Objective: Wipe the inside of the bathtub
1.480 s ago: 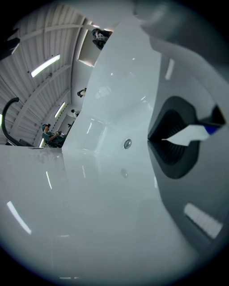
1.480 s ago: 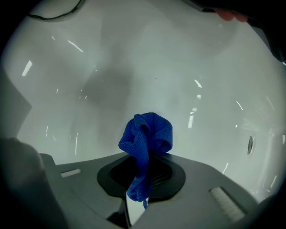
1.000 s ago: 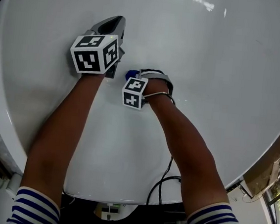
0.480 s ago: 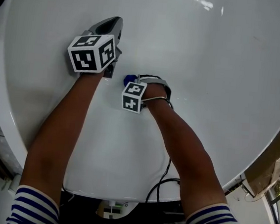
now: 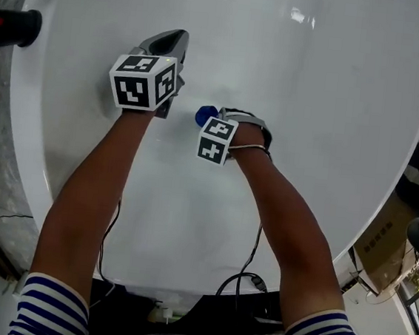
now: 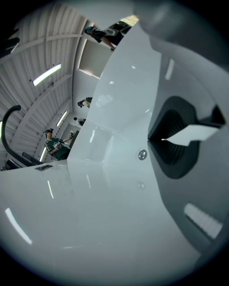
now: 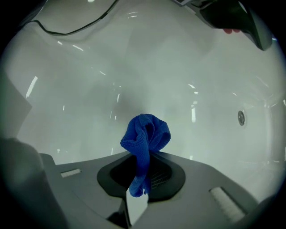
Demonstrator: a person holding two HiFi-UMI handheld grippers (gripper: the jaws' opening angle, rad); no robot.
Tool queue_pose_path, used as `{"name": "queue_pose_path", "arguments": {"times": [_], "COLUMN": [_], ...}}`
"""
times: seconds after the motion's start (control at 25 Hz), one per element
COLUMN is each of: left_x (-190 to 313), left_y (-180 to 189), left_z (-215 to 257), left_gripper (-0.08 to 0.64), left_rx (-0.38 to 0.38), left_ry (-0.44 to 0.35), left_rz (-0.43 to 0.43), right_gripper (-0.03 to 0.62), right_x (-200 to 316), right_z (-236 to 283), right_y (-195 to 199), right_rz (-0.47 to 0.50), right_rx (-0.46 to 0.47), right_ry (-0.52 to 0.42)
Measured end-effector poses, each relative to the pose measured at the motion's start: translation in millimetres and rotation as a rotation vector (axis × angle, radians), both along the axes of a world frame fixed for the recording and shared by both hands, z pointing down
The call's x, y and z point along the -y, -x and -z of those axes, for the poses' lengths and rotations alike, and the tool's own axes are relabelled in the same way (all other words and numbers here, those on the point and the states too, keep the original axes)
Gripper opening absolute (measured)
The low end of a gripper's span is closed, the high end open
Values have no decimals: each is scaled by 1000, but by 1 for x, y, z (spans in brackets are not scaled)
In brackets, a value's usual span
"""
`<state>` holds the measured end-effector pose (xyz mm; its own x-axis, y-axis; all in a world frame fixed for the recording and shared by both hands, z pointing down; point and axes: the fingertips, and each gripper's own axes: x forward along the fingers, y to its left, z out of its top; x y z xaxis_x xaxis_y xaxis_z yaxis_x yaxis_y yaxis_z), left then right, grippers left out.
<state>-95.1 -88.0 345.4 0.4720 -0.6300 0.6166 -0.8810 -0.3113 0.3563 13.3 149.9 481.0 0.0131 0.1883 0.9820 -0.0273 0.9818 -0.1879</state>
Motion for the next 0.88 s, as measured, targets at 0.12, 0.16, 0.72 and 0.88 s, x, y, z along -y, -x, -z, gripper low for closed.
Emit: {"name": "queue_pose_path", "arguments": {"times": [0.12,0.16,0.72,0.88], "left_x": [23,30,107,108], "left_y": [-6,-7,-22,-23], "left_z": [12,14,-44,-68], "left_gripper": [3,3,3,3], "left_rx": [-2,0,47,64], "left_ry": [-25,-33,-73,-38], "left_rz": [-9,-15,-86,-75], "right_gripper": [52,52,52,52], "right_x": [36,47,125,125], "right_z": [8,9,-54,-77], "right_y": [-4,-3,53,65], "right_rz": [-35,-42,-46,-25], "right_rx": [-1,1,53,52], "right_ry": [-35,-45,-108,-100]}}
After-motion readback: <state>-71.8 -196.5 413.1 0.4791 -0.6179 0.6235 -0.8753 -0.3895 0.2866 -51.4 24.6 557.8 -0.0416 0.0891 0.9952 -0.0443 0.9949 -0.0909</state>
